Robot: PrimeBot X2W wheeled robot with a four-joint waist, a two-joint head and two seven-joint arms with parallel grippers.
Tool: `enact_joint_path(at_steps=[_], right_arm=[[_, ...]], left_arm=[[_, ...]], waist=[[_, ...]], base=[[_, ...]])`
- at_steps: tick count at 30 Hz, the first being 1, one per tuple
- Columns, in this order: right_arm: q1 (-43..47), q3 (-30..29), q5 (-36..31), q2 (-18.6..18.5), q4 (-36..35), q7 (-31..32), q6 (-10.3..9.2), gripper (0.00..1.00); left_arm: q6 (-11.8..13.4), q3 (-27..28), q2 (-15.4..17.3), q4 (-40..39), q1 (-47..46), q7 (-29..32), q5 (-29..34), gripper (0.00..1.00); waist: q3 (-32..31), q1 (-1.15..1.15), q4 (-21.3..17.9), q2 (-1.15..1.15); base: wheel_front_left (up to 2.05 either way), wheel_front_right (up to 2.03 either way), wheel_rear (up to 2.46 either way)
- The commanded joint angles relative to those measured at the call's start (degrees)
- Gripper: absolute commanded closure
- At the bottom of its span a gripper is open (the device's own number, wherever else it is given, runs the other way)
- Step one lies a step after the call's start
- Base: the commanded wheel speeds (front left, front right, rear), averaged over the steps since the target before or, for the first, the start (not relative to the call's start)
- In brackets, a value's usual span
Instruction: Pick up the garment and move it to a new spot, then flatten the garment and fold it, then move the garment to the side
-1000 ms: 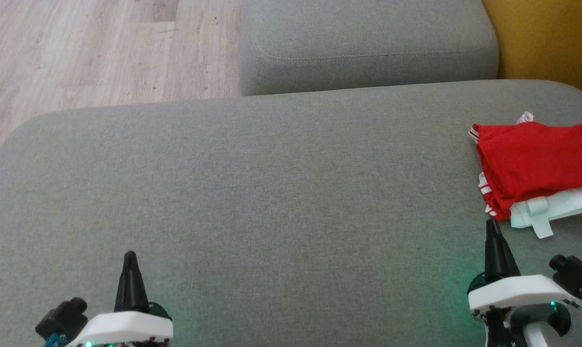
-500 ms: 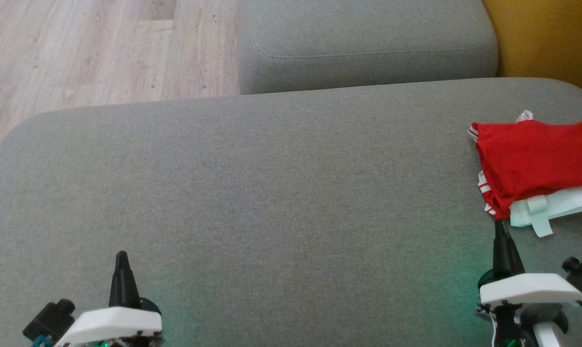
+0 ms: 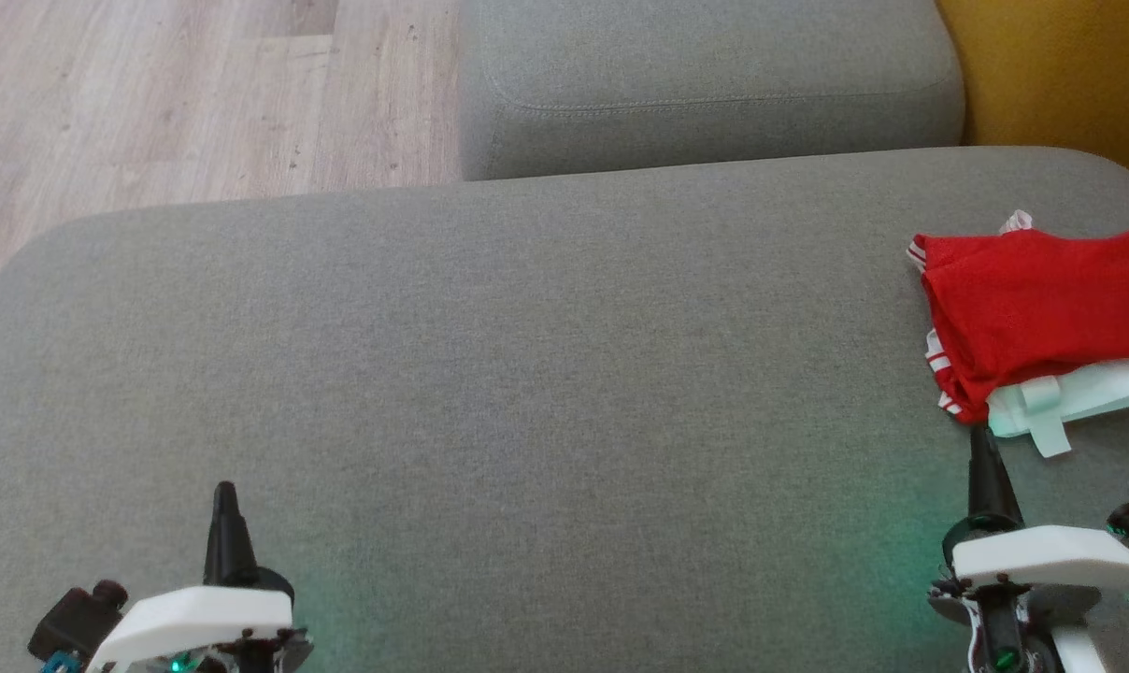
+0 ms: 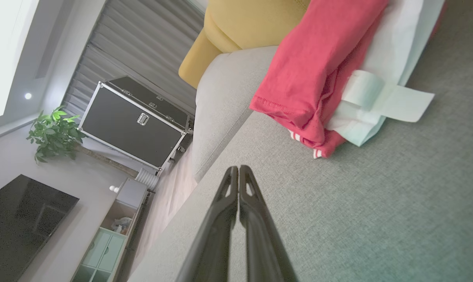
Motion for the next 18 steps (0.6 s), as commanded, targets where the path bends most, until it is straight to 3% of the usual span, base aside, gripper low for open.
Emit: enact_joint_path(at_steps=[1,18], right_arm=[[-3.38,0.19,2.07,-0.21,-2.35,0.58,0.12,1.00],[-3.67,-0.88,12.82,-0.23,-3.45,3.41,0.14,1.00]], left_arm=[[-0.45,1.60,0.27,-1.99,-2.98,0.45,-1.68,1.00],[-0.78,3.24,0.34,-2.72,-3.65,3.33,-11.09,1.00]], waist=[[0.03,0.00,-0.02,0.00],[0.36,0.00,-0.25,0.00]], base=[[0.00,0.00,0.00],[0.00,0.00,0.00]])
